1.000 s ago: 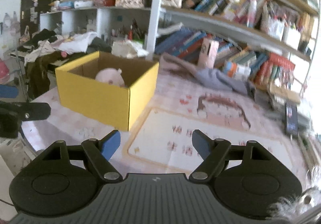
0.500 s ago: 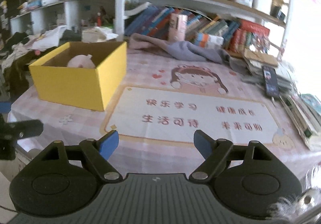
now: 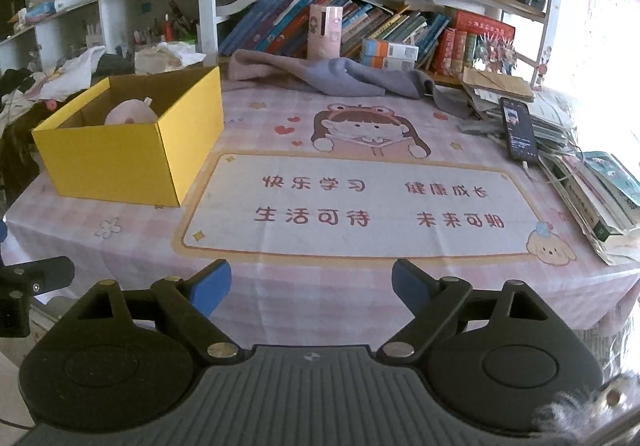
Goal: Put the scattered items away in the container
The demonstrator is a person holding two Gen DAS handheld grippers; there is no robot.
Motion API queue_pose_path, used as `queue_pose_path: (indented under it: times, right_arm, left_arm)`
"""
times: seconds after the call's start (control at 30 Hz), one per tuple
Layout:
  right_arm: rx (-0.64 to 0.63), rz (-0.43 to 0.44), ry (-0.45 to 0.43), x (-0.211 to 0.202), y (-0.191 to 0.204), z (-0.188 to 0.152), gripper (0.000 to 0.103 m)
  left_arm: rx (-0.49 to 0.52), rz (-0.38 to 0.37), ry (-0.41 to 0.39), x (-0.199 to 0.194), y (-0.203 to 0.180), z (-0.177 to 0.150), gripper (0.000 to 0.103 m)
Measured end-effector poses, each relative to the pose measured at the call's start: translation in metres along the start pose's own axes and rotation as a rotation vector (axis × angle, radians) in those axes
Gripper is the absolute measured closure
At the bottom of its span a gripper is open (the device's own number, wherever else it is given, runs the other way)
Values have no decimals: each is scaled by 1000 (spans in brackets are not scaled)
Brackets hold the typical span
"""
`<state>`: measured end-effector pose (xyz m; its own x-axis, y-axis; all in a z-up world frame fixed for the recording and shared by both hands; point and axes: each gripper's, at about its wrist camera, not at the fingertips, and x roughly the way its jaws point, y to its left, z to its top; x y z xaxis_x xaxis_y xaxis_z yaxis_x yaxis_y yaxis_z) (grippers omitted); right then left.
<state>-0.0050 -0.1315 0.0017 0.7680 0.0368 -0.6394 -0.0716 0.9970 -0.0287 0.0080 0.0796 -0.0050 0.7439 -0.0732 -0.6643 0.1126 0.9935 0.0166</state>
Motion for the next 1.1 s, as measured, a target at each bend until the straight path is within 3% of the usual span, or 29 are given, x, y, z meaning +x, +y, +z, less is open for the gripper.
queue_pose_path:
  times: [1.1]
  right_arm:
    - [23, -21, 19, -4, -14, -6, 10]
  left_arm:
    - [12, 7, 37, 2, -11, -1, 0]
